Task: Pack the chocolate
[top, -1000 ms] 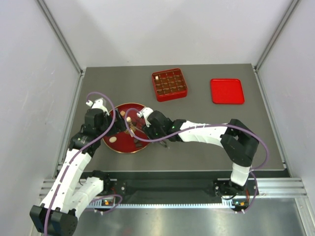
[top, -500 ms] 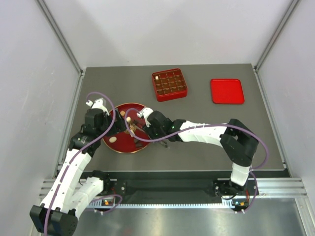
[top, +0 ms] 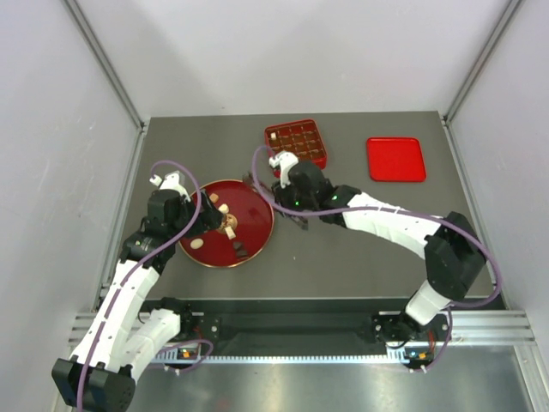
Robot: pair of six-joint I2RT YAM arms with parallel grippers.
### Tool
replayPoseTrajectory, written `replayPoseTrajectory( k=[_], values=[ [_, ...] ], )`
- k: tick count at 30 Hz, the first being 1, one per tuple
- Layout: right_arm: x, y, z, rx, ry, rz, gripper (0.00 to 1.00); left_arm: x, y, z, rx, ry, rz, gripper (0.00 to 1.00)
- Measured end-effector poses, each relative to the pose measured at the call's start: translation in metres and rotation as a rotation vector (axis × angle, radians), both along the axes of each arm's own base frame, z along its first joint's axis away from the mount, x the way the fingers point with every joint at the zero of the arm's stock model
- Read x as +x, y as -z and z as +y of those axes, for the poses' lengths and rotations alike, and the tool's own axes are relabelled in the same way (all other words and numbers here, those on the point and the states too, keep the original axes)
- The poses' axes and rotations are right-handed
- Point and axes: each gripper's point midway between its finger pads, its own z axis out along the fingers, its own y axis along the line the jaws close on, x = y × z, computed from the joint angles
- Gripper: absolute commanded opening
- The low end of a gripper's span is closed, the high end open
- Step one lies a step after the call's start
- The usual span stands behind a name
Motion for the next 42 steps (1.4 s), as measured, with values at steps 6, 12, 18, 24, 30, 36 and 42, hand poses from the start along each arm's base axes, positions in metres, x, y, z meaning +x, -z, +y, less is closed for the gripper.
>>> replayPoseTrajectory(
  k=[6,12,18,24,30,36,42],
  values=[
    [0.066,-0.041,-0.039,0.043,0.143,-0.053,0.3,0.0,0.0,0.0,0.0,-0.001,0.0,0.89],
    [0.149,-0.062,-0.067,0.046,0.28,-0.113,0.3,0.0,-0.001,0.001,0.001,-0.003,-0.005,0.89],
    [0.183,-0.025,-0.071,-0.013,0.316,-0.058,0.31,0.0,-0.001,0.001,0.001,-0.003,-0.004,0.89],
    [0.195,-0.002,-0.068,-0.049,0.316,-0.025,0.31,0.0,-0.001,0.001,0.001,-0.003,-0.005,0.89],
    [0.2,0.012,-0.07,-0.073,0.326,-0.014,0.33,0.0,-0.001,0.0,0.001,0.001,-0.005,0.89],
    [0.208,0.029,-0.073,-0.105,0.33,-0.004,0.39,-0.001,-0.001,0.0,0.002,0.001,-0.004,0.89],
    [0.217,0.028,-0.074,-0.108,0.335,-0.018,0.46,-0.001,-0.001,0.0,0.003,0.0,-0.005,0.9]
  ],
)
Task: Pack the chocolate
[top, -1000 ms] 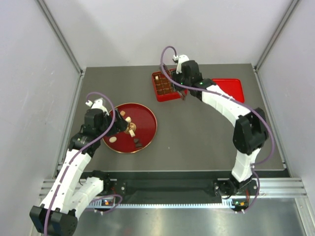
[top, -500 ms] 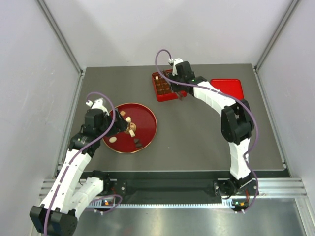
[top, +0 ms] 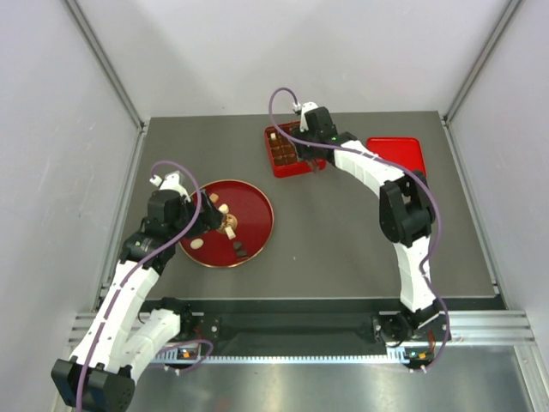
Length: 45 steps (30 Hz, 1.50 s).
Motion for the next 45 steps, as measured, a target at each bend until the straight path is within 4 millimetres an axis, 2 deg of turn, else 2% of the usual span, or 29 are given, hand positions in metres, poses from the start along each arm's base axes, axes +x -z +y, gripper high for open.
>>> replayPoseTrajectory(
  k=[10,13,16,18,20,23,27,28,34,37,39,45],
  values=[
    [0.003,-0.01,-0.003,-0.008,-0.01,-0.025,0.43,0.0,0.0,0.0,0.0,0.0,0.0,0.9],
    [-0.007,-0.021,-0.005,-0.005,-0.022,-0.03,0.43,0.0,0.0,0.0,0.0,0.0,0.0,0.9],
    [-0.029,-0.047,-0.008,0.001,-0.044,-0.061,0.42,0.0,0.0,0.0,0.0,0.0,0.0,0.9],
    [-0.048,-0.066,-0.005,0.013,-0.068,-0.091,0.42,0.0,0.0,0.0,0.0,0.0,0.0,0.9],
    [-0.075,-0.08,0.002,0.027,-0.109,-0.115,0.42,0.0,0.0,0.0,0.0,0.0,0.0,0.9],
    [-0.12,-0.083,0.02,0.036,-0.191,-0.119,0.42,0.0,0.0,0.0,0.0,0.0,-0.001,0.9],
    [-0.187,-0.059,0.051,0.021,-0.335,-0.066,0.42,0.0,0.0,0.0,-0.002,-0.001,0.0,0.9],
    [-0.207,-0.048,0.059,0.01,-0.378,-0.04,0.42,0.0,0.0,0.0,-0.003,-0.002,0.0,0.9],
    [-0.289,-0.01,0.085,-0.017,-0.53,0.06,0.42,0.001,0.0,0.003,0.004,-0.02,-0.002,0.9],
    [-0.313,-0.003,0.096,-0.015,-0.569,0.082,0.42,0.002,0.0,0.004,0.005,-0.027,-0.002,0.9],
    [-0.322,-0.004,0.103,-0.001,-0.58,0.081,0.42,0.002,0.0,0.004,0.004,-0.031,-0.003,0.9],
    [-0.332,0.0,0.119,0.026,-0.578,0.079,0.42,0.001,-0.003,0.005,0.001,-0.038,-0.015,0.9]
  ],
)
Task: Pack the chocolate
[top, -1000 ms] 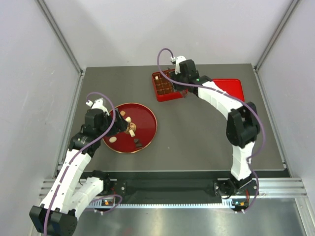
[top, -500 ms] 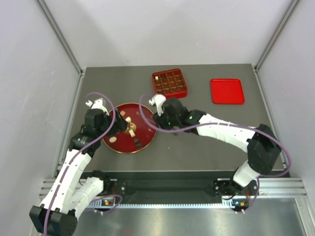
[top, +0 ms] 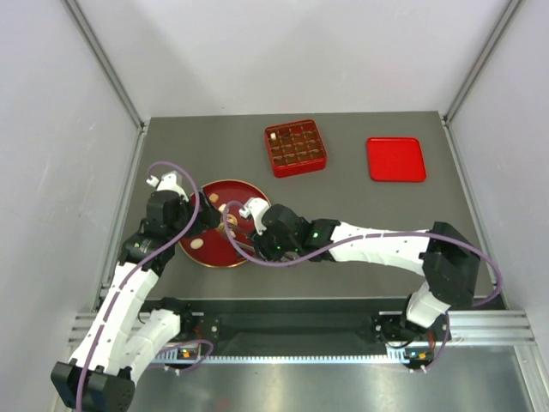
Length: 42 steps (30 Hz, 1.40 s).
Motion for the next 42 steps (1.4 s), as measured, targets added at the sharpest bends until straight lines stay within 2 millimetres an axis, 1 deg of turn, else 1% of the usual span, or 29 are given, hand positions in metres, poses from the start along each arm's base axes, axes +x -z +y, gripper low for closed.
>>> replayPoseTrajectory(
  k=[10,13,20,22,27,31,36,39,42],
  values=[
    [0.01,0.034,0.003,-0.055,0.081,0.009,0.41,0.0,0.0,0.0,0.0,0.0,0.0,0.9],
    [0.012,0.041,0.004,-0.062,0.1,0.015,0.4,0.0,0.0,0.0,0.0,0.0,0.0,0.9],
    [0.014,0.041,0.008,-0.044,0.118,0.019,0.34,0.0,0.0,0.0,0.0,0.0,0.0,0.9],
    [0.014,0.041,0.008,-0.043,0.12,0.017,0.31,0.0,0.0,0.0,0.0,0.0,0.0,0.9],
    [0.016,0.041,0.007,-0.043,0.13,0.021,0.28,0.0,0.0,0.0,0.0,0.001,0.0,0.9],
    [0.019,0.035,0.006,-0.045,0.141,0.025,0.27,0.0,0.0,0.0,0.0,0.001,0.0,0.9],
    [0.029,0.018,0.006,-0.012,0.162,0.022,0.26,0.0,0.0,0.0,0.0,0.001,0.0,0.9],
    [0.039,0.006,0.002,0.006,0.184,0.015,0.26,0.0,0.0,0.0,0.0,0.001,0.0,0.91],
    [0.056,-0.008,-0.003,0.031,0.222,0.004,0.25,0.0,0.0,0.0,0.0,0.001,0.0,0.91]
  ],
)
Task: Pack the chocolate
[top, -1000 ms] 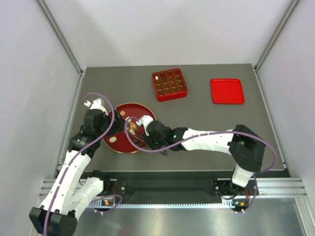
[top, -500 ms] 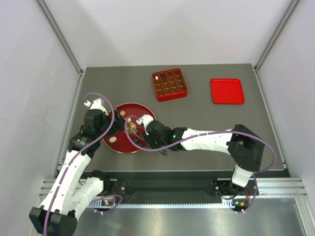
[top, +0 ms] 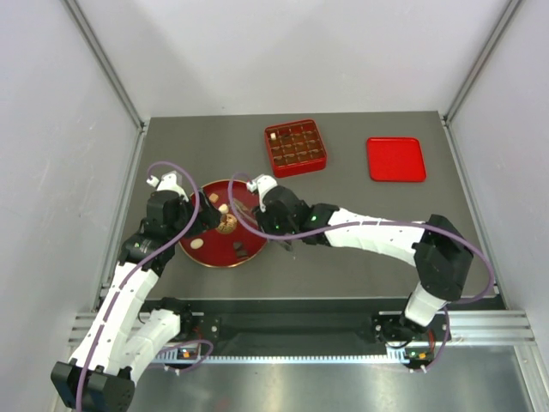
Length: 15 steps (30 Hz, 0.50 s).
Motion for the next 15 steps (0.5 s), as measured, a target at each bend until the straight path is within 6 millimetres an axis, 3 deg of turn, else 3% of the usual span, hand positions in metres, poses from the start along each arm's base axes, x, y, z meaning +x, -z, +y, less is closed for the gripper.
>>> replayPoseTrajectory(
  k=[4,11,15],
  values=[
    [0.037,-0.015,-0.022,0.018,0.084,-0.02,0.25,0.0,0.0,0.0,0.0,0.0,0.0,0.91],
    [0.137,-0.055,-0.091,0.041,0.303,-0.097,0.25,0.0,0.0,0.0,0.0,0.0,0.0,0.91],
    [0.186,-0.078,-0.107,0.057,0.371,-0.161,0.25,0.0,0.0,0.0,0.0,0.001,0.0,0.91]
  ],
)
